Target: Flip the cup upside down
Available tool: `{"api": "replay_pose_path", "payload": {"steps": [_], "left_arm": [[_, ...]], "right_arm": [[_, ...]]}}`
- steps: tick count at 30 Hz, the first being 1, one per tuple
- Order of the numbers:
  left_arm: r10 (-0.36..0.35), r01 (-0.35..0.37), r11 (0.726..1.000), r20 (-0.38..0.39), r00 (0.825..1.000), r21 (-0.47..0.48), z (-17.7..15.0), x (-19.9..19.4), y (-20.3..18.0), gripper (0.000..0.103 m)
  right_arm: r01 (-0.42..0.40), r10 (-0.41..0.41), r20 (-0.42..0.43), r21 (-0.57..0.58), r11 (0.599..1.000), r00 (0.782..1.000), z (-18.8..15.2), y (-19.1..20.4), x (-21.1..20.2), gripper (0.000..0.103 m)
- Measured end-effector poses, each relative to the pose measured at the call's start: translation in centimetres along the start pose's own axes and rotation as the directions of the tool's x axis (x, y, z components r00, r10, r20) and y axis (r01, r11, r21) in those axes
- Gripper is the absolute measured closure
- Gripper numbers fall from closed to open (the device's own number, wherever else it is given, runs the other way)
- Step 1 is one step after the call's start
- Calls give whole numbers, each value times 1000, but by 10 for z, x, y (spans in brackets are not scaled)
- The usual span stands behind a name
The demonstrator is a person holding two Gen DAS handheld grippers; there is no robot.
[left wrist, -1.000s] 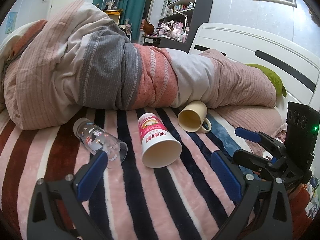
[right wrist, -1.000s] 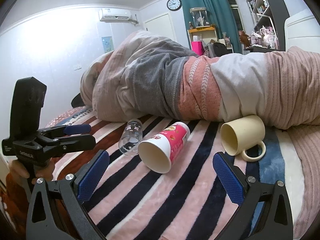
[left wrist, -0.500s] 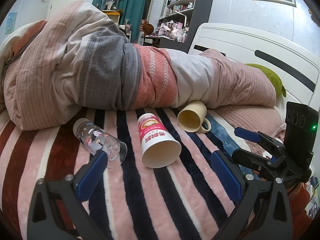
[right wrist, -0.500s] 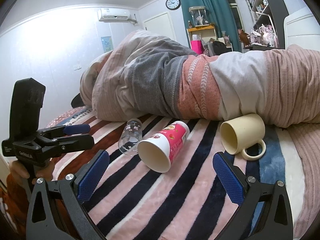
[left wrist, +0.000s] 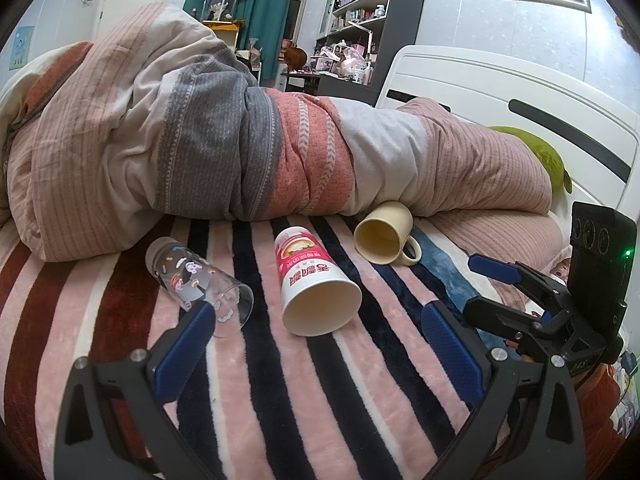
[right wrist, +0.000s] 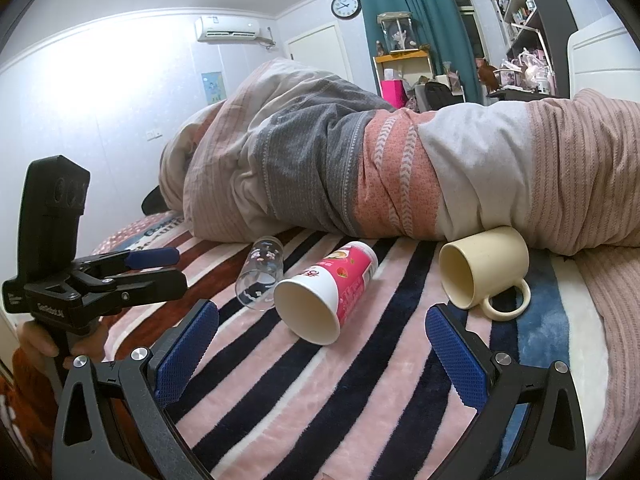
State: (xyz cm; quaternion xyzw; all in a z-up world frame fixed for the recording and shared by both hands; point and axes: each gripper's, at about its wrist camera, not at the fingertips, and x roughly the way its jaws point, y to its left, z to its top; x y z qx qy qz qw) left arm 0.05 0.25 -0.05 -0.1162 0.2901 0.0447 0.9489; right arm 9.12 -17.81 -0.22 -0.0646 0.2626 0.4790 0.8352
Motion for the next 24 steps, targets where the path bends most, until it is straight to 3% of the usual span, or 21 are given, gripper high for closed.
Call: {"api": "replay_pose_path", "payload": {"steps": [13,20,24], "left_arm": [[6,-6,1000,3,1000,2,1,-1,-1,1],[19,-19,1000,7,1000,-1,2,-1,3,1],[16,-16,1000,6,1000,-12,2,-1,7,1]], "right_arm": [[-16,16,-8,6,1000,1000,0,1,2,0],[-35,40,-35,122,992,999,10,-11,23,0],[-103,131,-98,254,962,987,15,-25,62,0]]}}
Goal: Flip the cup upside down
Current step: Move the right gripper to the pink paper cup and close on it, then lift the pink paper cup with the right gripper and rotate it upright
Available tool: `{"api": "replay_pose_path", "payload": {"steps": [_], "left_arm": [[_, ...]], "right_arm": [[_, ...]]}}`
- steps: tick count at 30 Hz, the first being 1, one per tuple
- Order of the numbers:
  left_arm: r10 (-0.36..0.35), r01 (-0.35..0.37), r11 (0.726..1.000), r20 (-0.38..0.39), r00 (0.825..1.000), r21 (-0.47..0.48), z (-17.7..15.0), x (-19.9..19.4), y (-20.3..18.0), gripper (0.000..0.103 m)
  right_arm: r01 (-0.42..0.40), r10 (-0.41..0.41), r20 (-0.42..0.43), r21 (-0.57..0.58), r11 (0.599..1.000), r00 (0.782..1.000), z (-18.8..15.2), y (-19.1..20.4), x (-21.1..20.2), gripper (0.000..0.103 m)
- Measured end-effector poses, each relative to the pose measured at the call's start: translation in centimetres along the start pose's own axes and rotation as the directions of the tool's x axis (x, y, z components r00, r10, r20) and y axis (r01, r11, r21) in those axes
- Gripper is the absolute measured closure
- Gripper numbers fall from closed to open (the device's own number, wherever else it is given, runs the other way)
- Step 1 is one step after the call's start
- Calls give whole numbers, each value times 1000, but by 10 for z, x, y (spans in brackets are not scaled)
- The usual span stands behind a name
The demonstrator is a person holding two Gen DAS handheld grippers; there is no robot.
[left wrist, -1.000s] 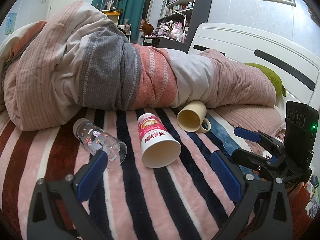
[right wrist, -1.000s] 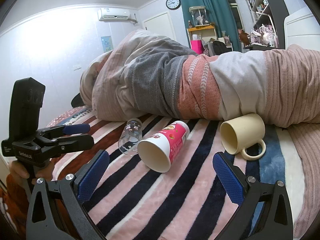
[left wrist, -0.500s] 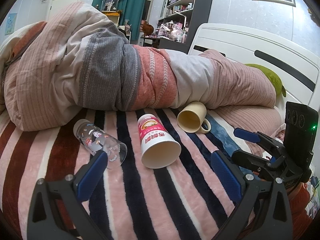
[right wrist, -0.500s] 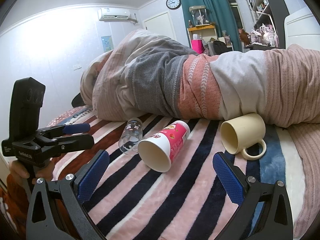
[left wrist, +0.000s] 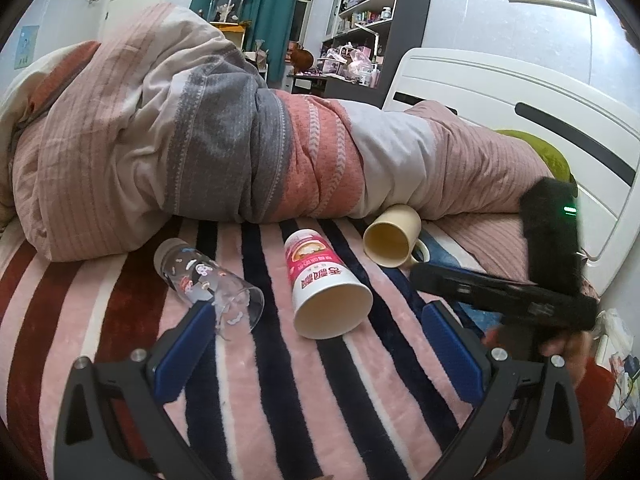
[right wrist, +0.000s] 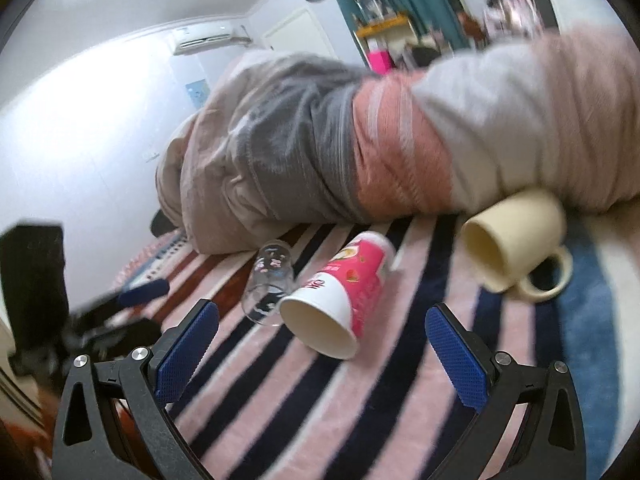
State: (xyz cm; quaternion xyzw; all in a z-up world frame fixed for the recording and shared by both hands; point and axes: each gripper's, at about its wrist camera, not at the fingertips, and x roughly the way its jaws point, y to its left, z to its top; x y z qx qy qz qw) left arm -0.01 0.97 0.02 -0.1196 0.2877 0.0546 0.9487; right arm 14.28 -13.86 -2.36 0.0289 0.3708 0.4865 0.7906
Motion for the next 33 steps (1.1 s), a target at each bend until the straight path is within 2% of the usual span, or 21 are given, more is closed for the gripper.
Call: {"api": "replay_pose_path", "payload": {"steps": [3,7,12,14,15,16,20,23,27,28,29,31,33], "left_arm": [[-8,8,1000,6,1000,-3,0,-1,2,1],[-14,14,1000,9,1000,-8,0,-1,5,1],[-13,13,1000,5,1000,-10,-1,1,8,1],[-14,14,1000,5,1000,-13,-1,1,7,1],[-17,17,1000,5,1000,-14,-1,2,8,1],[-18,18,1000,5,1000,-15,-1,2,8,1],[-29,29,999,1,1000,-30,-1,4,14,1],[-54,53,996,-10,999,-72,-1,8,23,1],[-83,79,989,-25,996,-124,-1,14,31,1],[-91,86,987,-29,995,-135,-1,15,32,1],[-100,94,985,-35,994,-148,-1,16,35,1],[-117,107,980,-49,992,-168,0,20,39,1],[-164,148,974,-85,983,-174,5,30,40,1]], "right_arm": [[-49,56,-72,94,994,996,5,-12,29,0],[-52,95,-155,257,965,983,7,-36,71,0],[-92,197,-219,416,905,956,-4,-55,103,13],[-124,244,-207,466,876,947,-9,-59,104,24],[-119,243,-206,477,871,948,-10,-59,103,25],[-115,240,-206,483,868,949,-10,-60,102,31],[-154,296,-200,522,839,934,-13,-54,88,31],[-164,319,-232,509,845,919,-21,-44,71,31],[-159,362,-331,508,847,871,-41,-33,69,29],[-145,360,-376,492,858,854,-45,-30,72,28],[-141,356,-398,477,868,845,-44,-28,75,28],[-137,349,-398,472,871,848,-43,-28,78,23],[-134,346,-382,483,865,857,-40,-32,80,22]]}}
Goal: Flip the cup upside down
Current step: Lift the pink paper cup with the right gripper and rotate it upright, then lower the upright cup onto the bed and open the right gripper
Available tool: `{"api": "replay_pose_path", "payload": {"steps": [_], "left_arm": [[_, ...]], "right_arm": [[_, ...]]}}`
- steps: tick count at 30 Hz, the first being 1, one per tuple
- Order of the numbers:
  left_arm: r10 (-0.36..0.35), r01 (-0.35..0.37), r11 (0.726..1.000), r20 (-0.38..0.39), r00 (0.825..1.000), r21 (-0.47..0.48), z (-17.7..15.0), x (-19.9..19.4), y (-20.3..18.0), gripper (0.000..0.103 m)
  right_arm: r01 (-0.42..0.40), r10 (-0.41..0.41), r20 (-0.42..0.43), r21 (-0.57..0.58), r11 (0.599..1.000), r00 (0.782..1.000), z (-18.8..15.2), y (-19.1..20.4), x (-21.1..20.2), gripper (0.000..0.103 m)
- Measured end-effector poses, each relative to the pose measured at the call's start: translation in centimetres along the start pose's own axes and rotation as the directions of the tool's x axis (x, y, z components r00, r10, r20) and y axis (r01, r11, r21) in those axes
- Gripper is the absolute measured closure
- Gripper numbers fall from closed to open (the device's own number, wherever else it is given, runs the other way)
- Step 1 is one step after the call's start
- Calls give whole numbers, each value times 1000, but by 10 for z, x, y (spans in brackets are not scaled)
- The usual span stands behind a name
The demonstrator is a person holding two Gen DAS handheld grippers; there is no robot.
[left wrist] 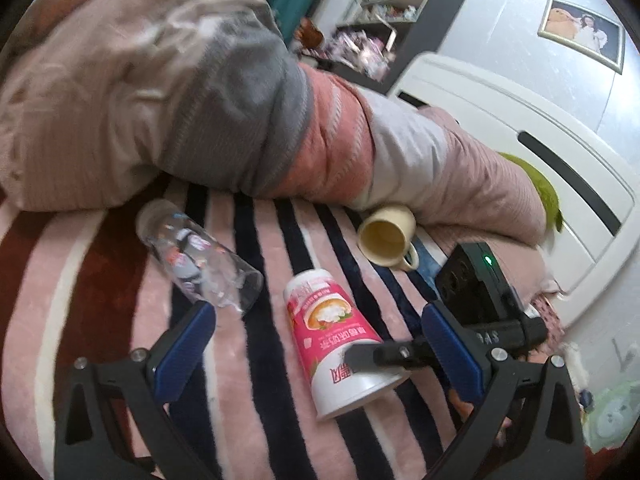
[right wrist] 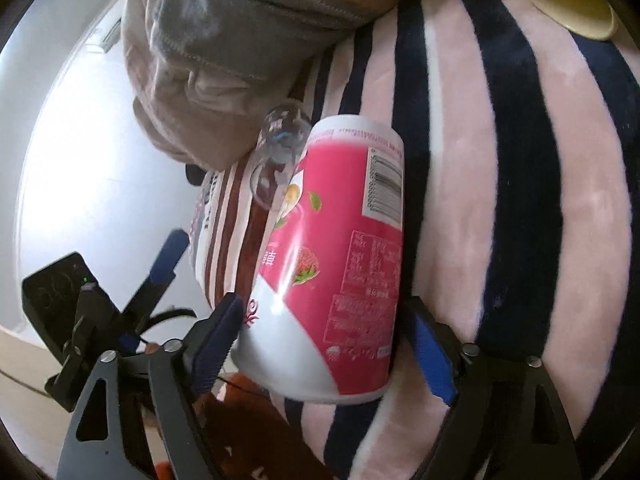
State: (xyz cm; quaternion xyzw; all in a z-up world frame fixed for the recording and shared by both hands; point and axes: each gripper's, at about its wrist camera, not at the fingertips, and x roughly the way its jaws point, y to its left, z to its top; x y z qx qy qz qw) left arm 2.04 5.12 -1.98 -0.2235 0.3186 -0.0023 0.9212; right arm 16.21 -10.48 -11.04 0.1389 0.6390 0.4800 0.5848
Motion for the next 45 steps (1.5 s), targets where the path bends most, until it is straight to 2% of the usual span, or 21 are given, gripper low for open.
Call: {"api": "replay_pose_path", "payload": {"steps": [2,4,5,6,8,11,14,16,18,19,20,21,24,26,29,31,33,35,40,43,45], "left_arm": [[-46,45,999,-44,998,-29,12,13,3,1],[-117,110,992,-118,986,-66,26,31,5,1],[-152,140,986,-146,978,-91,33,40,6,1],[-175,156,981,-182,968,-112,41,52,6,1],[-156,130,983,-221,963,-128,52,69,5,1],[-138,114,987,-226,964,-116,53,83,2,1],[-210,189,975,-201,957,-117,45,89,-1,1],[-265,241,961,-214,940,-133,43,93,-4,1],[-279,258,958,-216,936,-123,43,91,-10,1],[-281,262,958,-211,936,-113,43,90,-13,2],[-279,262,959,-207,938,-105,44,91,-15,8],[-271,258,962,-202,941,-93,43,89,-18,20],[-261,255,965,-180,948,-54,42,84,-22,41],[-257,257,966,-133,957,-19,41,75,-25,43],[-170,172,980,-26,985,100,41,60,-37,44],[-153,149,975,11,988,165,39,56,-44,45],[-141,131,967,32,989,219,37,54,-50,46],[-133,113,956,55,990,269,33,55,-58,47],[-136,117,939,36,990,323,25,64,-59,52],[-136,121,941,28,990,317,24,66,-54,52],[-137,124,942,21,990,312,23,66,-51,52]], "right_arm": [[3,-3,10,2,1000,1000,8,0,4,21],[3,-3,29,1,1000,1000,13,-1,6,21],[9,-8,44,-11,1000,999,12,0,6,27],[14,-13,56,-27,1000,998,12,0,5,32],[-1,4,69,-42,999,998,10,1,4,34],[25,-10,133,-105,994,991,2,5,-15,34],[36,1,198,-183,982,980,0,16,-34,34],[49,14,243,-248,968,970,1,26,-43,34],[34,42,246,-294,955,968,1,35,-43,34],[23,59,242,-322,947,969,0,40,-43,34],[22,65,244,-339,940,968,-2,43,-43,34],[30,69,251,-368,929,966,-4,49,-43,34],[67,65,283,-432,899,957,-7,63,-43,34],[92,51,302,-441,893,952,-9,65,-44,36],[145,24,342,-461,875,939,-11,68,-43,37],[202,-3,380,-487,850,925,-11,71,-40,36],[291,-60,430,-495,819,901,-15,75,-38,36],[334,-88,453,-499,800,887,-19,74,-35,36],[424,-178,489,-457,782,854,-16,58,-33,37],[524,-231,542,-482,702,808,-20,59,-29,37],[545,-243,546,-500,673,802,-26,58,-27,37]]}}
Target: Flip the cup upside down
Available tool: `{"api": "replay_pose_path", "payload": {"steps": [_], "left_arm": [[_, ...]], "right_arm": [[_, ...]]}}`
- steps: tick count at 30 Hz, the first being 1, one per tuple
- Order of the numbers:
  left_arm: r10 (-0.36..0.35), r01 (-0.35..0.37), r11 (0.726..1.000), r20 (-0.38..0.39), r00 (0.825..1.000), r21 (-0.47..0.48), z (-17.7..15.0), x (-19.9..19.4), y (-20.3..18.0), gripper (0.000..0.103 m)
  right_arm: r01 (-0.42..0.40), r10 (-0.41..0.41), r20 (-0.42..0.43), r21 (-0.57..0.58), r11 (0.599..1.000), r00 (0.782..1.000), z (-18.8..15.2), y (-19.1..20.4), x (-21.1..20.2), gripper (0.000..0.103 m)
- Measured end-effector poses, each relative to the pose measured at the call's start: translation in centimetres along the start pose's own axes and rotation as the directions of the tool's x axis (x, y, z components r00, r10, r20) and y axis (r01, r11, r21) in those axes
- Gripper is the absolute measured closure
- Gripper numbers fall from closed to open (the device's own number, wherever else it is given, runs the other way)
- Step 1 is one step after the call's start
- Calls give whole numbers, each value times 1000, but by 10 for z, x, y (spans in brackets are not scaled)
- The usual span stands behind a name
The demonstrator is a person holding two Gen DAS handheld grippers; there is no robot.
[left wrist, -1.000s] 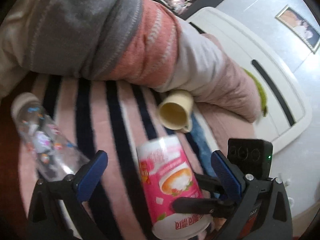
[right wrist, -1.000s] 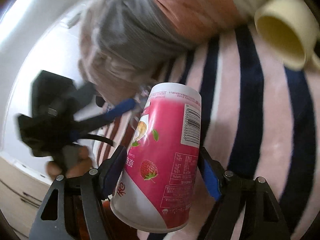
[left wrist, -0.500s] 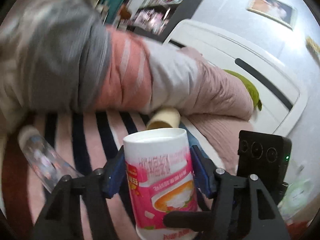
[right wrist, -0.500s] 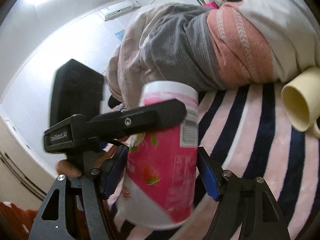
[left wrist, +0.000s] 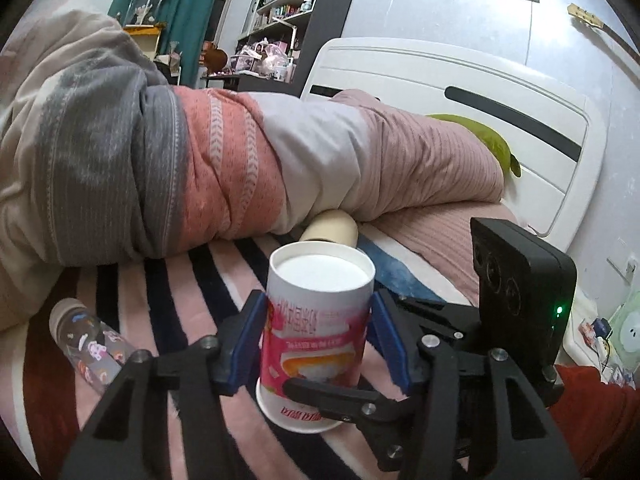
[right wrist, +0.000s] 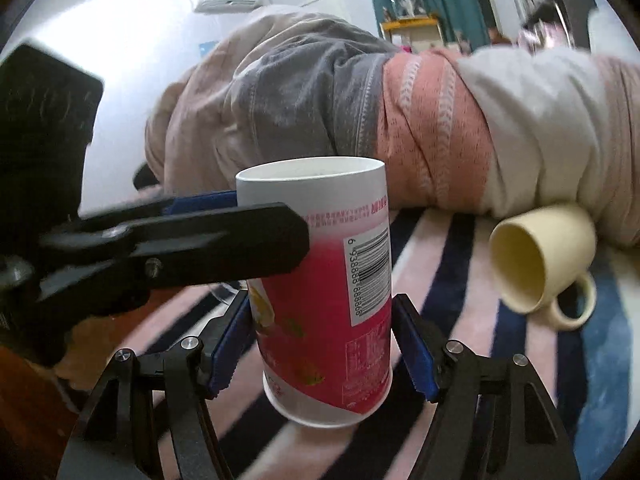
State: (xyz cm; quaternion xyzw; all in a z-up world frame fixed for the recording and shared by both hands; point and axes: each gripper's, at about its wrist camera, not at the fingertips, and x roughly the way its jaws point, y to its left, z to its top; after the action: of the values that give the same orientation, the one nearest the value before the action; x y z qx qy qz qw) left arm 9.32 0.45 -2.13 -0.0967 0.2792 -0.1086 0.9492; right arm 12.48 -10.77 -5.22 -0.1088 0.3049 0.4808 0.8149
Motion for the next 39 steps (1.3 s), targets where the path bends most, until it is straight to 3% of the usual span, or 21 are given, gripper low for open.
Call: {"api": "replay_pose_path", "payload": {"steps": [10,13,15,16,18,24,27,34,39], "left_arm": [[-53,52,998,-48,997,-17,-8,-4,3,52],[-56,54,998,-61,997,-26,-8,-7,-1,41],[-32,31,999,-57,998,-21,-7,-12,-6,28],[-21,20,1000,-54,998,-17,-7,-16,-9,26],[15,-16,1000,-50,999,-14,-6,-24,-15,16],[133,-134,990,-29,991,-37,-10,-49,-31,1],[169,-170,982,-16,985,-78,-15,-63,-32,1],[269,-268,956,-8,963,-119,-23,-75,-32,1],[283,-284,950,-29,959,-131,-24,-66,-26,1]], "right_arm": [[-21,14,-95,-70,997,995,-5,0,5,36],[-28,18,-108,-91,995,994,-6,3,-2,35],[-29,17,-107,-112,993,994,-6,8,-8,27],[-22,10,-100,-126,992,995,-6,11,-12,23],[-13,1,-86,-143,990,996,-5,16,-18,23],[29,-31,-12,-155,987,999,-3,25,-48,17],[98,-91,50,-147,984,995,-7,27,-67,0],[134,-129,135,-29,991,982,-9,13,-97,0],[144,-147,164,30,989,975,-8,-1,-105,0]]}}
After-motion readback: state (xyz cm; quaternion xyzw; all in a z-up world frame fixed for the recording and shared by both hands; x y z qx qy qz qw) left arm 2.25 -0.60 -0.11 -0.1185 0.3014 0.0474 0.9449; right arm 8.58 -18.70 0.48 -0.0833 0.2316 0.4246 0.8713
